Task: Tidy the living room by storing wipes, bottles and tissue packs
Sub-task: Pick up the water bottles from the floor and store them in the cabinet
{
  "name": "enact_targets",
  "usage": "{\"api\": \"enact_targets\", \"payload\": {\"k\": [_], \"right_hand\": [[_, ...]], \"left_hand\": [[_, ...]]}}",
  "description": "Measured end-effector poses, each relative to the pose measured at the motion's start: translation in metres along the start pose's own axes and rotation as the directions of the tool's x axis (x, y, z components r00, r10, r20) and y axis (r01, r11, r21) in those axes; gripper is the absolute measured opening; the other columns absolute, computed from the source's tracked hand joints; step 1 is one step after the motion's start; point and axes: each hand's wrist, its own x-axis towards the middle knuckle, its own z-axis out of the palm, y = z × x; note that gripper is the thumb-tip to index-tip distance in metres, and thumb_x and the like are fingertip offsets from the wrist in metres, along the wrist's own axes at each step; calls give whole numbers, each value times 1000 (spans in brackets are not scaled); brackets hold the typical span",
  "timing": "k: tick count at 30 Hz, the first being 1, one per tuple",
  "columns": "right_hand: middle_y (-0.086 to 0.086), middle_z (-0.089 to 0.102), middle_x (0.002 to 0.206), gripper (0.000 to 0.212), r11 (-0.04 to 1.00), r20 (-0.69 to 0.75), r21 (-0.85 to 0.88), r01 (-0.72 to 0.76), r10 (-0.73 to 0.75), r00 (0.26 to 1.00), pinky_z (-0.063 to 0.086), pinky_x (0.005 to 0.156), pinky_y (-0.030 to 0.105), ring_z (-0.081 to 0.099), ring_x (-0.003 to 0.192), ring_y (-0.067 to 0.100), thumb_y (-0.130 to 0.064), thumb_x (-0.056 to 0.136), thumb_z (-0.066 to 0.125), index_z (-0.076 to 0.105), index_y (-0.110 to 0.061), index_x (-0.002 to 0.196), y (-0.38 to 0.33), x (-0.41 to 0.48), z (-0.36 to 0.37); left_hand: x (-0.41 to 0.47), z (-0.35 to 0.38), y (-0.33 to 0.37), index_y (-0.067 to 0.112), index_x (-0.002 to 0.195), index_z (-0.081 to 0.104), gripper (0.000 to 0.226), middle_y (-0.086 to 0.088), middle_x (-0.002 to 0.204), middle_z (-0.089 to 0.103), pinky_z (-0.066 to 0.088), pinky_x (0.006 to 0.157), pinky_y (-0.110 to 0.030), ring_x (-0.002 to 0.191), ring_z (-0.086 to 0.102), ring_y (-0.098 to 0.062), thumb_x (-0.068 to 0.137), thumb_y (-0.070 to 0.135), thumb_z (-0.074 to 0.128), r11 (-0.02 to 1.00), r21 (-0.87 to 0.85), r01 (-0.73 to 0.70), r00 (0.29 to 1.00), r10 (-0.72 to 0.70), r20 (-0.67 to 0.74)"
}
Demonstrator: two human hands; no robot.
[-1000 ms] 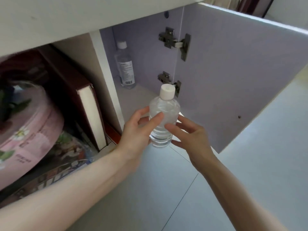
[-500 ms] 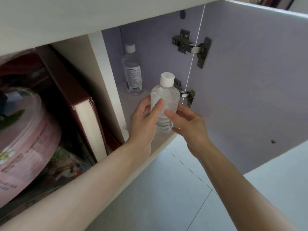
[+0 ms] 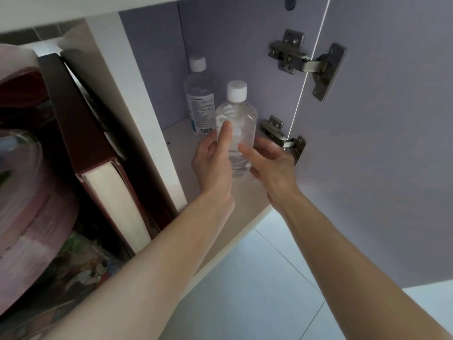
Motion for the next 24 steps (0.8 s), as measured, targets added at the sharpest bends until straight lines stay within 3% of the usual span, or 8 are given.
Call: {"api": "enact_targets", "payload": {"k": [3, 5, 8, 12, 15, 17, 20, 24], "right_hand": [[-5, 74, 81, 15, 999, -48, 24, -32, 33, 998, 56, 83, 35, 68, 76, 12, -26, 73, 82, 73, -26, 84, 4, 5, 4], [-9, 74, 74, 12, 998, -58, 53, -19, 22, 998, 56, 79, 32, 68, 73, 11, -24, 73, 82, 72, -30, 72, 8, 7, 5], [-9, 75, 77, 13, 996, -55, 93, -13, 18, 998, 57, 75, 25, 71, 75, 10, -22, 75, 81, 72, -27, 82, 11, 8, 4], [-1, 76, 94, 15, 995, -57, 96, -27, 33, 998, 57, 86, 32, 72, 91, 18, -23, 76, 80, 72, -27, 89, 9, 18, 9], [0, 76, 96, 20, 995, -56, 98, -37, 42, 998, 56, 84, 31, 71, 92, 17, -24, 76, 80, 73, -25, 94, 9, 29, 14], [1, 76, 97, 25, 991, -51, 128, -43, 50, 997, 54, 82, 27, 70, 88, 13, -22, 76, 79, 74, -20, 100, 11, 37, 18], [5, 75, 101, 34, 986, -75, 161, -37, 50, 996, 53, 94, 34, 70, 93, 17, -20, 76, 79, 73, -12, 108, 15, 47, 27], [4, 75, 101, 30, 981, -94, 183, -64, 82, 992, 50, 100, 40, 70, 99, 20, -22, 73, 82, 73, -17, 102, 20, 61, 36]], "left_hand": [[6, 3, -2, 11, 110, 69, 38, -5, 102, 75, 55, 92, -38, 98, 71, -21, 83, 37, 73, 1000, -6, 14, 999, -14, -40], [6, 3, -6, 14, 108, 70, 38, -3, 100, 75, 55, 93, -39, 96, 71, -19, 81, 41, 74, 999, -9, 38, 997, -39, -64], [8, 5, -11, 16, 105, 70, 36, -1, 95, 76, 56, 88, -36, 92, 72, -17, 79, 41, 75, 998, -44, 54, 995, -57, -84], [16, 12, -12, 14, 98, 71, 27, 0, 84, 75, 56, 72, -29, 83, 71, -17, 81, 34, 75, 995, -96, 34, 992, -45, -115], [24, 19, -12, 17, 89, 69, 17, 5, 75, 73, 54, 63, -23, 75, 70, -12, 82, 31, 75, 989, -146, -8, 988, -14, -151], [30, 21, -13, 13, 98, 69, 24, 2, 83, 74, 57, 65, -24, 78, 71, -13, 82, 31, 75, 987, -156, -25, 985, -2, -170], [39, 27, -14, 10, 102, 69, 29, -2, 87, 73, 59, 70, -24, 80, 70, -15, 82, 30, 75, 984, -173, -39, 976, 1, -216], [52, 33, -17, 5, 108, 69, 34, -6, 99, 74, 57, 72, -20, 90, 71, -18, 83, 27, 74, 977, -190, -97, 956, 38, -292]]}}
